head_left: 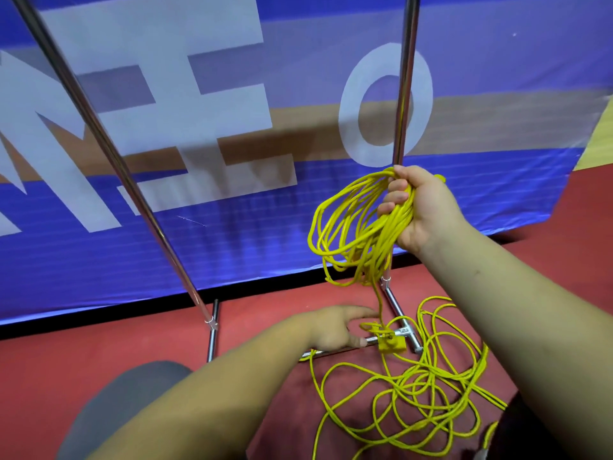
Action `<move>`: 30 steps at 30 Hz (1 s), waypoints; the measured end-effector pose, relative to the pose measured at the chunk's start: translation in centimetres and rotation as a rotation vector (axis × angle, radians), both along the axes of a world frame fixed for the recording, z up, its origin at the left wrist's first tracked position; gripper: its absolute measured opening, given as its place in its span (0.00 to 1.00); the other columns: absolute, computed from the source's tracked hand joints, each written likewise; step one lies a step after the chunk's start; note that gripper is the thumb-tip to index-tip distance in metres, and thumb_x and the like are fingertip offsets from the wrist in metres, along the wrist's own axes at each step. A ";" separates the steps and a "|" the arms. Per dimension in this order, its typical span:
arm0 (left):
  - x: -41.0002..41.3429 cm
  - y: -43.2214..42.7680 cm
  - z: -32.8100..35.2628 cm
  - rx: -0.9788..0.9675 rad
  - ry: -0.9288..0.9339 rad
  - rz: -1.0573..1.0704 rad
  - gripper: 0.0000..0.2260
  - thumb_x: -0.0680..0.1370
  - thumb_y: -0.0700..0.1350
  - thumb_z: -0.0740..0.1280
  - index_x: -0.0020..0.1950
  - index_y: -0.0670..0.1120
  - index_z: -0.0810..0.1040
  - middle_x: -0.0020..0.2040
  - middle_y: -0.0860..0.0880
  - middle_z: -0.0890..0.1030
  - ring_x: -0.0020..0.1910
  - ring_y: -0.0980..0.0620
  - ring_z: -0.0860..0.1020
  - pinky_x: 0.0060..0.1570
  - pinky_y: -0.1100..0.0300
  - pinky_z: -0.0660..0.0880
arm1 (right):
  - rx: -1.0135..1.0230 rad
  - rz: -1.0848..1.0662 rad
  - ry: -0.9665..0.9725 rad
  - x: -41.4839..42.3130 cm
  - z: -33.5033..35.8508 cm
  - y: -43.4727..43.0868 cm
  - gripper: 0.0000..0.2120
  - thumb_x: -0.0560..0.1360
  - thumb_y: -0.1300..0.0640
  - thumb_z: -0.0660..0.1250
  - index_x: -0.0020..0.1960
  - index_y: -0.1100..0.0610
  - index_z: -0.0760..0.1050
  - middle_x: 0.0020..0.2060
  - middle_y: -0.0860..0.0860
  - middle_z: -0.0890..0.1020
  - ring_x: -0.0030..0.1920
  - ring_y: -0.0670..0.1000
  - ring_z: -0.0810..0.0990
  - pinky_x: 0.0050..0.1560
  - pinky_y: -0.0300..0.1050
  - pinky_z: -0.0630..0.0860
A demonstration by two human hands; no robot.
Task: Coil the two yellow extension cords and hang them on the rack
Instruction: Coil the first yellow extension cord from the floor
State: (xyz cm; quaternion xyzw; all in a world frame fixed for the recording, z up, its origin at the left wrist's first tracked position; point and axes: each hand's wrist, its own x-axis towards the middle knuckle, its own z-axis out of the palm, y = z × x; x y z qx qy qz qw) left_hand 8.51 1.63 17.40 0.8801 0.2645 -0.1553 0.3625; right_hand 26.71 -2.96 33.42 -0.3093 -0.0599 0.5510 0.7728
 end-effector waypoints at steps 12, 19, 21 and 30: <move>-0.4 -1.5 -3.0 0.140 0.309 -0.210 0.32 0.76 0.45 0.78 0.78 0.50 0.70 0.66 0.42 0.80 0.63 0.42 0.79 0.57 0.55 0.74 | 0.047 -0.054 0.050 1.2 0.4 -0.7 0.13 0.83 0.56 0.65 0.40 0.53 0.70 0.27 0.43 0.70 0.22 0.42 0.67 0.24 0.38 0.67; -1.8 -0.3 -3.1 0.089 0.317 -0.127 0.17 0.78 0.58 0.73 0.61 0.49 0.84 0.56 0.47 0.85 0.54 0.48 0.81 0.60 0.55 0.77 | -0.023 -0.114 -0.141 2.3 0.6 -0.8 0.11 0.82 0.56 0.67 0.41 0.51 0.72 0.28 0.44 0.70 0.23 0.44 0.67 0.27 0.39 0.68; -2.2 0.0 -2.2 0.003 0.247 -0.070 0.14 0.80 0.54 0.73 0.61 0.48 0.84 0.51 0.50 0.85 0.49 0.55 0.77 0.50 0.63 0.73 | -0.042 -0.115 -0.174 2.8 0.5 -0.8 0.10 0.81 0.56 0.68 0.41 0.51 0.72 0.28 0.44 0.70 0.24 0.44 0.66 0.28 0.40 0.68; -2.4 1.8 6.0 -0.386 -0.161 0.334 0.07 0.79 0.50 0.73 0.45 0.48 0.84 0.47 0.47 0.87 0.46 0.52 0.83 0.56 0.53 0.77 | -0.304 -0.310 -0.745 2.9 -0.9 -0.9 0.13 0.78 0.58 0.72 0.35 0.59 0.76 0.24 0.52 0.74 0.21 0.51 0.71 0.28 0.44 0.73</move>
